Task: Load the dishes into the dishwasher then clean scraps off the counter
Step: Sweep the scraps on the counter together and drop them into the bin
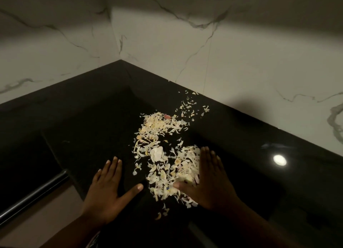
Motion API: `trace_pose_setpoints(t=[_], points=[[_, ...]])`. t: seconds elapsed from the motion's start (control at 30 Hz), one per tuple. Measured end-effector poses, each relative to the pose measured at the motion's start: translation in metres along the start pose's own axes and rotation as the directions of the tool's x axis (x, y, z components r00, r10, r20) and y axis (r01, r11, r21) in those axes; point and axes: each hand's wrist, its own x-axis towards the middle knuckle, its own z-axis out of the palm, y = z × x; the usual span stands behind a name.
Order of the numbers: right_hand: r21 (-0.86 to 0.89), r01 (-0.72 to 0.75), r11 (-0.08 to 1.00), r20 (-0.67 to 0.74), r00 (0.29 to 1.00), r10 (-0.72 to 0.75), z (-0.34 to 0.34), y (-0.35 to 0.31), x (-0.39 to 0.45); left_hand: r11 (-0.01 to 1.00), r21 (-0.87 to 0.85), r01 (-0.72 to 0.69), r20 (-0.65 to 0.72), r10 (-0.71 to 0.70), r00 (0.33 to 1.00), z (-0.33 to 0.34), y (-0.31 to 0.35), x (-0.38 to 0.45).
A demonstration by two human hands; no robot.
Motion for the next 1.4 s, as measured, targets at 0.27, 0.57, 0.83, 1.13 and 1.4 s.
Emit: trace_pose_setpoints(t=[0.27, 0.57, 0.83, 1.13, 1.4], points=[[0.241, 0.138, 0.961, -0.089, 0.989, -0.120, -0.078, 0.031, 0.142, 0.991, 0.123, -0.049, 0.080, 0.039, 0.996, -0.004, 0.003, 0.018], [-0.179, 0.283, 0.942, 0.017, 0.958, -0.285, -0.093, 0.046, 0.312, 0.941, 0.239, -0.242, 0.043, 0.238, 0.970, 0.026, -0.033, 0.042], [0.118, 0.239, 0.964, 0.065, 0.967, -0.248, -0.088, 0.047, 0.332, 0.862, 0.460, -0.211, -0.251, 0.355, 0.900, 0.036, -0.048, 0.043], [0.328, 0.468, 0.821, 0.271, 0.786, -0.556, -0.074, 0.026, 0.202, 0.867, 0.465, -0.179, -0.288, 0.339, 0.896, 0.035, -0.042, 0.038], [0.235, 0.210, 0.949, 0.007, 0.976, -0.218, -0.088, 0.013, 0.327, 0.884, 0.415, -0.216, -0.177, 0.312, 0.934, 0.033, -0.043, 0.038]])
